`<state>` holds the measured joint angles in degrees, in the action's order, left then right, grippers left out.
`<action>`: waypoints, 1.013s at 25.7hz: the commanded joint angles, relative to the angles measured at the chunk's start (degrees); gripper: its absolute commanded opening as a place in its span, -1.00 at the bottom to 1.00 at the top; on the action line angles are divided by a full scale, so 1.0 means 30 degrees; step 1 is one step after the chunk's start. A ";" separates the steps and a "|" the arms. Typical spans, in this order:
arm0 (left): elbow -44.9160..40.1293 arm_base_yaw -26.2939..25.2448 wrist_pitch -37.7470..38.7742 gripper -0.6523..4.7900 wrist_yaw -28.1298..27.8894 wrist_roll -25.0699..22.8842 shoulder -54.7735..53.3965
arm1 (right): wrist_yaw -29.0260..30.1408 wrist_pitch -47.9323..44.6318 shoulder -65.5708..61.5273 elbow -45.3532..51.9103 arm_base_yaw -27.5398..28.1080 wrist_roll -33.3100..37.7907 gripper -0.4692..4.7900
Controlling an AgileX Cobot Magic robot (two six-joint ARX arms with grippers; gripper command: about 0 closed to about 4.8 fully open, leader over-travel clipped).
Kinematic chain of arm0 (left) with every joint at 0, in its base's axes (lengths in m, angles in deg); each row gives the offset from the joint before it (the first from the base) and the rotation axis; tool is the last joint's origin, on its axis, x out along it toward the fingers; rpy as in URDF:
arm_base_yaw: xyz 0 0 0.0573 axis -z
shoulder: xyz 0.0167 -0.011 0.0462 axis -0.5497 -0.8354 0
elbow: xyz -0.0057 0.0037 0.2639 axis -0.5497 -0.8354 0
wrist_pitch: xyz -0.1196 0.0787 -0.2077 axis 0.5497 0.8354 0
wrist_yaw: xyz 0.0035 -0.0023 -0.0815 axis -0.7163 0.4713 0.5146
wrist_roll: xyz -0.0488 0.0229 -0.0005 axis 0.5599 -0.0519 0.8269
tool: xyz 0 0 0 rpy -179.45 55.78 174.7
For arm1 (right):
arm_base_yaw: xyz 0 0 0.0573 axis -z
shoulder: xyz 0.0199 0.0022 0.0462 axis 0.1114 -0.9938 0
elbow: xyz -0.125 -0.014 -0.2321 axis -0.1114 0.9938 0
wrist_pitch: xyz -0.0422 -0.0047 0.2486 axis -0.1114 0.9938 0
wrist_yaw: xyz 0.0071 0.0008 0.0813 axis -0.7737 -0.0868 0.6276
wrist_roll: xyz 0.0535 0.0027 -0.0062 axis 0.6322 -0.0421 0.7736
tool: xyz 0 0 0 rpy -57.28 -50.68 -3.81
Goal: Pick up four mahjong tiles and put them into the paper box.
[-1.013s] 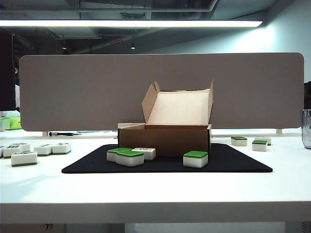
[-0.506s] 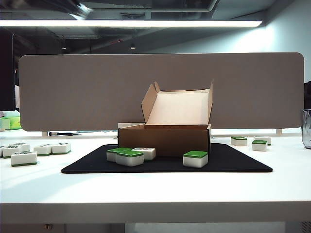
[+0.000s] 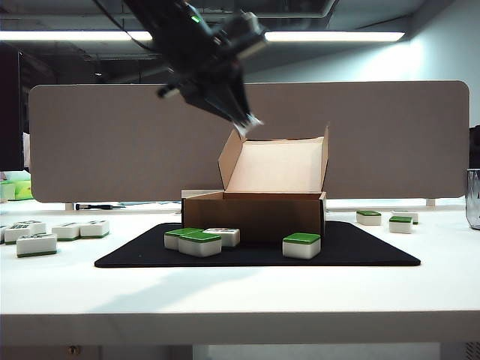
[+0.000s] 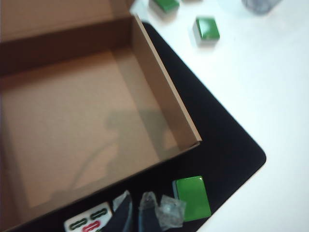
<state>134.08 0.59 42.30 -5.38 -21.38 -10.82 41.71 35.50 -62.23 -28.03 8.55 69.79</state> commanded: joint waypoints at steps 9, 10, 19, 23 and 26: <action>0.4116 0.2419 0.4197 0.22 -0.0852 -0.0102 -0.5078 | -0.0357 0.0364 0.0211 -0.0029 0.0000 -0.0044 -0.83; 0.4109 0.2623 0.4255 0.50 -0.1362 -0.0007 -0.5370 | -0.0364 0.0444 0.0211 -0.0029 -0.0007 -0.0044 -0.83; 0.4102 0.3599 0.3512 0.49 -0.3249 0.0182 -0.7249 | -0.0364 0.0488 0.0211 -0.0029 0.0000 -0.0044 -0.83; 0.4102 0.3832 0.3082 0.34 -0.4233 0.0175 -0.7839 | -0.0364 0.0488 0.0211 -0.0029 0.0000 -0.0044 -0.83; 0.4095 0.3927 0.3118 -0.10 -0.4240 0.0160 -0.7905 | -0.0372 0.0488 0.0211 -0.0029 0.0000 -0.0044 -0.83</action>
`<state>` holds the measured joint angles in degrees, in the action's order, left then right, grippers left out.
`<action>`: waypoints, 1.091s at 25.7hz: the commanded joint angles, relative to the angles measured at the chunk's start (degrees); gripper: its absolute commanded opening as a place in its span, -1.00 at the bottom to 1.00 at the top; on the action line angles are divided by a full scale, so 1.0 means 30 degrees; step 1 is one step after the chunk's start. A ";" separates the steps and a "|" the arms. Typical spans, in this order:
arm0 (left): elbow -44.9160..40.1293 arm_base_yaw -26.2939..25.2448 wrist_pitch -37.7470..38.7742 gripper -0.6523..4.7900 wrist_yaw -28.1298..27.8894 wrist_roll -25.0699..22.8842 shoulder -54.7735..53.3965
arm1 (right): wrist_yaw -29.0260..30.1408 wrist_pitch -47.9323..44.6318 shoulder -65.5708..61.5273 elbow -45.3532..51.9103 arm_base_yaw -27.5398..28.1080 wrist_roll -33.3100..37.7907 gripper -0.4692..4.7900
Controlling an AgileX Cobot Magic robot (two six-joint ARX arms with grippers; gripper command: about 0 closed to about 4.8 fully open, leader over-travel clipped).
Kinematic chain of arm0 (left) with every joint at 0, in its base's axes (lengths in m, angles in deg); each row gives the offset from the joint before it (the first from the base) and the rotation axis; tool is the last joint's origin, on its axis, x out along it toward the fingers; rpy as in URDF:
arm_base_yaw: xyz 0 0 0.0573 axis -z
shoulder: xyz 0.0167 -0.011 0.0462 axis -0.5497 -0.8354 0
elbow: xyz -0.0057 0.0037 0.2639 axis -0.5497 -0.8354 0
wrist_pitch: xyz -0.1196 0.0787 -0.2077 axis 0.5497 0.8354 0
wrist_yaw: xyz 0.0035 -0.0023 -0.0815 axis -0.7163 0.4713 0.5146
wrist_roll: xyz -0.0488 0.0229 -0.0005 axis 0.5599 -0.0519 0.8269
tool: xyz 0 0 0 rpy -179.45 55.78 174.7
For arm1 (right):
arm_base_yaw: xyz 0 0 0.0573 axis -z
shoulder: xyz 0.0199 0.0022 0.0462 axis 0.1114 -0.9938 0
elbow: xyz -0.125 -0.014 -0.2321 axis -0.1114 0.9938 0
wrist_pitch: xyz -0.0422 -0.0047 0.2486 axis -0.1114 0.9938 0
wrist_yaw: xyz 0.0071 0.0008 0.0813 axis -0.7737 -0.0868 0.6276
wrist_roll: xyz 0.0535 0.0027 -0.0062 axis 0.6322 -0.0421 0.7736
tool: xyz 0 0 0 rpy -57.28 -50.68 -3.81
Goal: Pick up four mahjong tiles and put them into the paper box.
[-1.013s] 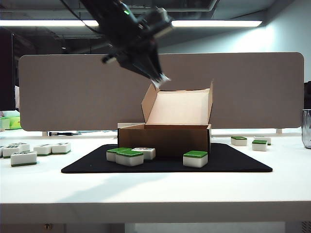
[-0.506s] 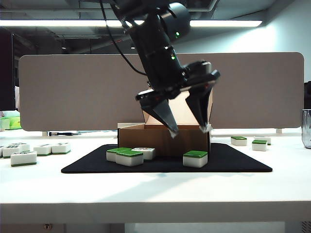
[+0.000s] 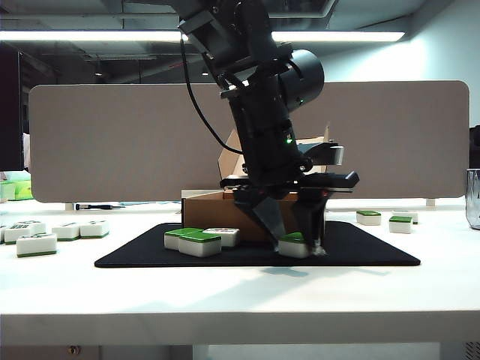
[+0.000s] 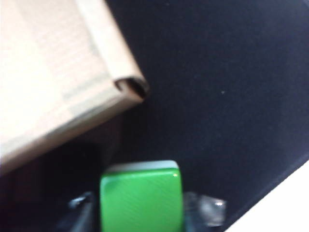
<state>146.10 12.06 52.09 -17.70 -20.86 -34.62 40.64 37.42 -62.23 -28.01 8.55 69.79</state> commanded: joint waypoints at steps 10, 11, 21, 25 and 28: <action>0.1734 0.0816 0.3002 -0.24 0.0357 -0.0095 0.1763 | -0.0015 -0.0153 0.0211 -0.0036 0.0000 -0.0044 -0.83; 0.2229 0.0794 0.2980 -0.24 0.0226 -0.0146 0.2178 | -0.0007 -0.0153 0.0211 -0.0036 0.0000 -0.0044 -0.83; 0.3898 -0.2652 0.0117 -0.24 -0.1384 -0.0153 0.1756 | 0.0000 -0.0138 0.0219 -0.0036 -0.0007 -0.0044 -0.83; 0.3898 -0.3752 -0.0248 -0.24 -0.1275 -0.0153 0.0867 | -0.0007 -0.0138 0.0219 -0.0036 0.0007 -0.0044 -0.83; 0.3898 -0.4350 -0.0619 -0.24 -0.1275 -0.0153 -0.0153 | -0.0007 -0.0131 0.0219 -0.0036 0.0000 -0.0044 -0.83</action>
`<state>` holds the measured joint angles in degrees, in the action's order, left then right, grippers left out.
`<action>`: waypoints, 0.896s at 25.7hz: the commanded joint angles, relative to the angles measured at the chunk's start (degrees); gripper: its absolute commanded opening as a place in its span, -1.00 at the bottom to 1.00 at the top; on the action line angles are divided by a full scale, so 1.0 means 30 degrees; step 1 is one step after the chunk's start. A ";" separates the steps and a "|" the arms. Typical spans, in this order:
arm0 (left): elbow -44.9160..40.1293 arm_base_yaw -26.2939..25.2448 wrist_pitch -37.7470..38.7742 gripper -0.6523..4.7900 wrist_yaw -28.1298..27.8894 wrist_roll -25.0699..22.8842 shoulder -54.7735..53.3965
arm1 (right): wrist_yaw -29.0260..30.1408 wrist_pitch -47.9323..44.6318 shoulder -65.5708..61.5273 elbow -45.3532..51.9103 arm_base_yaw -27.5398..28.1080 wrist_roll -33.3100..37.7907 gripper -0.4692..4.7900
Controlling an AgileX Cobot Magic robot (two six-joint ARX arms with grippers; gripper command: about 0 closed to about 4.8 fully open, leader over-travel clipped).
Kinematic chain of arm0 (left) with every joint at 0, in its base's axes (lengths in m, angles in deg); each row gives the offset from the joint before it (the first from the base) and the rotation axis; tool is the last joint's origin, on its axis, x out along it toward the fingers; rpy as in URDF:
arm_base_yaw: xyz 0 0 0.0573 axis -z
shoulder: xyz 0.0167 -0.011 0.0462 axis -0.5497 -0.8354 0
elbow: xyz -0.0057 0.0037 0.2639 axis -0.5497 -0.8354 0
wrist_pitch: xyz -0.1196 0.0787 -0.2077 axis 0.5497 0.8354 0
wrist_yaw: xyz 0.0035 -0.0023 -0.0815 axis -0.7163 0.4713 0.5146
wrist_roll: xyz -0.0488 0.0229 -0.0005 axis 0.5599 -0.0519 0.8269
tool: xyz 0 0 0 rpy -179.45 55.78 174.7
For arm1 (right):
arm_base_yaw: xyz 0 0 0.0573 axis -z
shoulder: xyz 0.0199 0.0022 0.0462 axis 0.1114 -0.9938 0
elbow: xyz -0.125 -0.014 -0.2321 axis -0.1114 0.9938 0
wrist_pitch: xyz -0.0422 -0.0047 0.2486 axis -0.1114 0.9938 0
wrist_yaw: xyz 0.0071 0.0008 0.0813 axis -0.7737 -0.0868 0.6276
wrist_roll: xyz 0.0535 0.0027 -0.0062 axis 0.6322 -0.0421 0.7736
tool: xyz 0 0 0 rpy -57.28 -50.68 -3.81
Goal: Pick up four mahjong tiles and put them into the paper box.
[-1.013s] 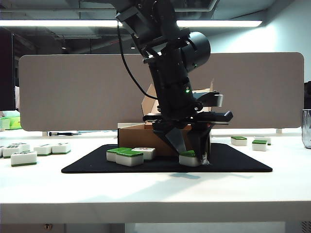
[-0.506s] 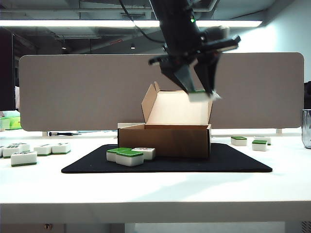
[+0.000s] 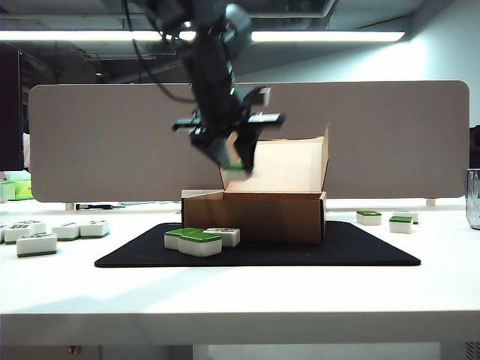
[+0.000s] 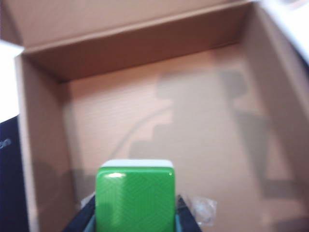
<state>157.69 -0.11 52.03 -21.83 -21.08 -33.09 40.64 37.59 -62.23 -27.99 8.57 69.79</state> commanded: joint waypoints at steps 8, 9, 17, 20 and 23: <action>0.0036 -0.0401 -0.0831 -0.24 0.0248 -0.0525 -0.2069 | -0.0095 -0.0197 0.0219 -0.0044 -0.0007 -0.0044 -0.83; 0.0036 -0.0408 -0.0801 -0.23 0.0248 -0.0525 -0.2135 | -0.0095 -0.0197 0.0219 -0.0044 -0.0007 -0.0044 -0.83; 0.0036 -0.0444 -0.0867 -0.23 0.0240 -0.0583 -0.2681 | -0.0087 -0.0197 0.0219 -0.0044 -0.0007 -0.0044 -0.83; 0.0036 -0.0444 -0.0874 -0.20 0.0240 -0.0583 -0.2681 | -0.0080 -0.0189 0.0219 -0.0044 -0.0007 -0.0044 -0.83; 0.0036 -0.0444 -0.0831 -0.20 0.0248 -0.0583 -0.2681 | -0.0080 -0.0197 0.0219 -0.0044 -0.0007 -0.0044 -0.83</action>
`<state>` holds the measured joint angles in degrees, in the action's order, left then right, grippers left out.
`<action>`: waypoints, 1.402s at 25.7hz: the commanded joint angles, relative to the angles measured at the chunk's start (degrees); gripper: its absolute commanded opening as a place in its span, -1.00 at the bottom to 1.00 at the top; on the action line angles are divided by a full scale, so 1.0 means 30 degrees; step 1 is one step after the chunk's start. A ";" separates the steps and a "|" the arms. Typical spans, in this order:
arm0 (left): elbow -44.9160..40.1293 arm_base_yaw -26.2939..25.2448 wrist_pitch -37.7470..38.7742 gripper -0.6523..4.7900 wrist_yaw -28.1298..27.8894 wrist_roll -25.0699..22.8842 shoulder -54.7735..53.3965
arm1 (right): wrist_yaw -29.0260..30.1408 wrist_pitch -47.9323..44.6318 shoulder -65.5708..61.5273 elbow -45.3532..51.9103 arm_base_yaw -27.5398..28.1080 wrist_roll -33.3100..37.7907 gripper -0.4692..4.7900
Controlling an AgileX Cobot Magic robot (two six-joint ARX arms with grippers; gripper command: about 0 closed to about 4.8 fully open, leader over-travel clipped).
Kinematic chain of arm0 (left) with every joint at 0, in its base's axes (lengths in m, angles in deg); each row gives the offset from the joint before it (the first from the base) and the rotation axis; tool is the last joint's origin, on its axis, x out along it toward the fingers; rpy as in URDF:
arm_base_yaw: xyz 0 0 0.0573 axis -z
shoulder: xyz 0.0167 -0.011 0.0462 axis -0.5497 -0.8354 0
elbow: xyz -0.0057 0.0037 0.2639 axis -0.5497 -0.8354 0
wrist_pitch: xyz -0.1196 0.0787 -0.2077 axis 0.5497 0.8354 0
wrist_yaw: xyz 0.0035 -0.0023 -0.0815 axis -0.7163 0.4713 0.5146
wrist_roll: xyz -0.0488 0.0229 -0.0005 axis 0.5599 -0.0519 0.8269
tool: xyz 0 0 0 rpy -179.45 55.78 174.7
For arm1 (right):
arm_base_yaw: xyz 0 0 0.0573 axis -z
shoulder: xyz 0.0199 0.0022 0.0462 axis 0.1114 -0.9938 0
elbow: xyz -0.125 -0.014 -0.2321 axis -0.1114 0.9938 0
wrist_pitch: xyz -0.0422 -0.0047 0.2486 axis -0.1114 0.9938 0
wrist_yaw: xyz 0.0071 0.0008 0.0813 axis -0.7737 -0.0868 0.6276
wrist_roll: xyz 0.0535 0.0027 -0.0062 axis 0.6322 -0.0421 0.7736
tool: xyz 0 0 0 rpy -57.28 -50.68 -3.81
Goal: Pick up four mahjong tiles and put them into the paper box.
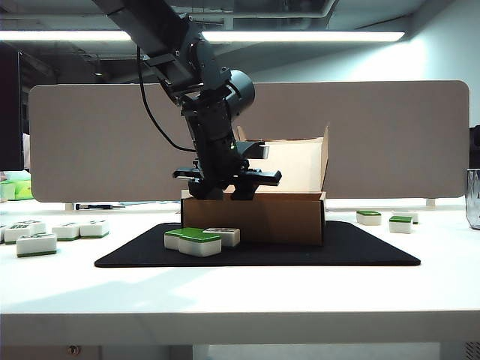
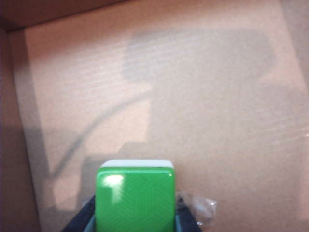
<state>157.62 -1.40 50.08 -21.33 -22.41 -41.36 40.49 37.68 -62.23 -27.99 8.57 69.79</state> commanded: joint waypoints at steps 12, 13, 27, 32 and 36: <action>0.0080 -0.0007 -0.0197 0.18 0.0073 -0.0131 0.0102 | -0.0022 -0.0211 0.0219 -0.0044 -0.0007 -0.0044 -0.83; 0.0138 -0.0007 -0.0168 0.18 0.0073 -0.0131 0.0117 | -0.0022 -0.0211 0.0219 -0.0044 -0.0007 -0.0044 -0.83; 0.5421 -0.0117 1.0404 0.18 0.0080 -0.0153 0.2725 | -0.0036 -0.0219 0.0219 -0.0044 -0.0007 -0.0044 -0.83; 0.4903 -0.0291 1.1599 0.18 0.0328 -0.0517 0.3708 | -0.0583 -0.0219 0.0219 -0.0044 -0.0007 -0.0051 -0.83; 0.2783 -0.0313 1.1453 0.18 0.0816 -0.1807 0.4648 | -0.0736 -0.0219 0.0219 -0.0044 -0.0007 -0.0051 -0.83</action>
<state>168.27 -2.39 84.18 -19.87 -24.94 -28.66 38.52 37.70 -62.23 -27.99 8.57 69.79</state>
